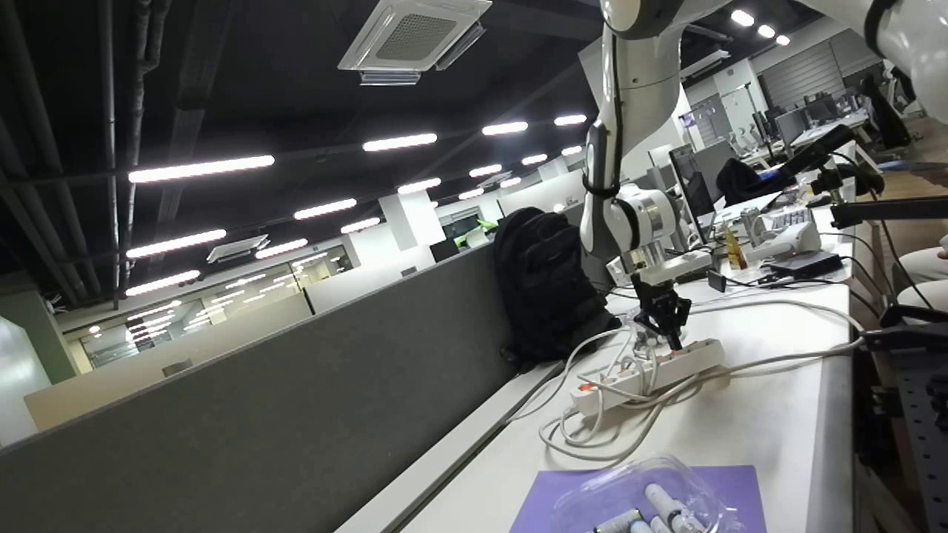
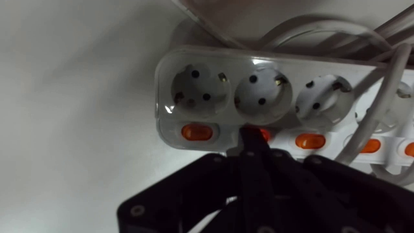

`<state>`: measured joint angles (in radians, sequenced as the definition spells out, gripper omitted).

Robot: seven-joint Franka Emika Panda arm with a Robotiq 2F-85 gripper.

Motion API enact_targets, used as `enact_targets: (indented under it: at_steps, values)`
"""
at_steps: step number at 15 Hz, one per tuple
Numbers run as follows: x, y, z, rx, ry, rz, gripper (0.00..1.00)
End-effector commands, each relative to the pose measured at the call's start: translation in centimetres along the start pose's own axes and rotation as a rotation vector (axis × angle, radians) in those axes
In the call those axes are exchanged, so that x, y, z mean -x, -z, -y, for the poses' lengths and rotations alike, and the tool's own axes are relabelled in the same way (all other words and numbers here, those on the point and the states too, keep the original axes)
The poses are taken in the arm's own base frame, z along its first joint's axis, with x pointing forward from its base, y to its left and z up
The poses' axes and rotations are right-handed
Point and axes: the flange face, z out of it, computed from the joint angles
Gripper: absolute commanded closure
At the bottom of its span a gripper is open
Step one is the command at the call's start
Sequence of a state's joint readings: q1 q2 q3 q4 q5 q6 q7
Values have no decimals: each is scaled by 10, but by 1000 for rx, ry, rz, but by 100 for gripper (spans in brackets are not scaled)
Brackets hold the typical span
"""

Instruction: Flip a switch on the extension cord

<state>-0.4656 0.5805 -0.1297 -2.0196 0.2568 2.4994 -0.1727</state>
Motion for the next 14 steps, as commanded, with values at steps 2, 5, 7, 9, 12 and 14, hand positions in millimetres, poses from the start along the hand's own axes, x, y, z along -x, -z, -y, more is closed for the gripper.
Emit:
enact_targets:
  at_steps: [2, 5, 7, 9, 12, 14]
  values:
    - [4, -67, -14, 13, -18, 106, 100]
    - [3, -41, -2, -6, 25, 63, 100]
    - [5, -22, 5, -23, 60, 34, 100]
    - [8, -4, 7, -31, 93, 7, 100]
    - [17, 10, 10, -38, 140, -18, 100]
    - [23, 21, 15, -43, 174, -41, 100]
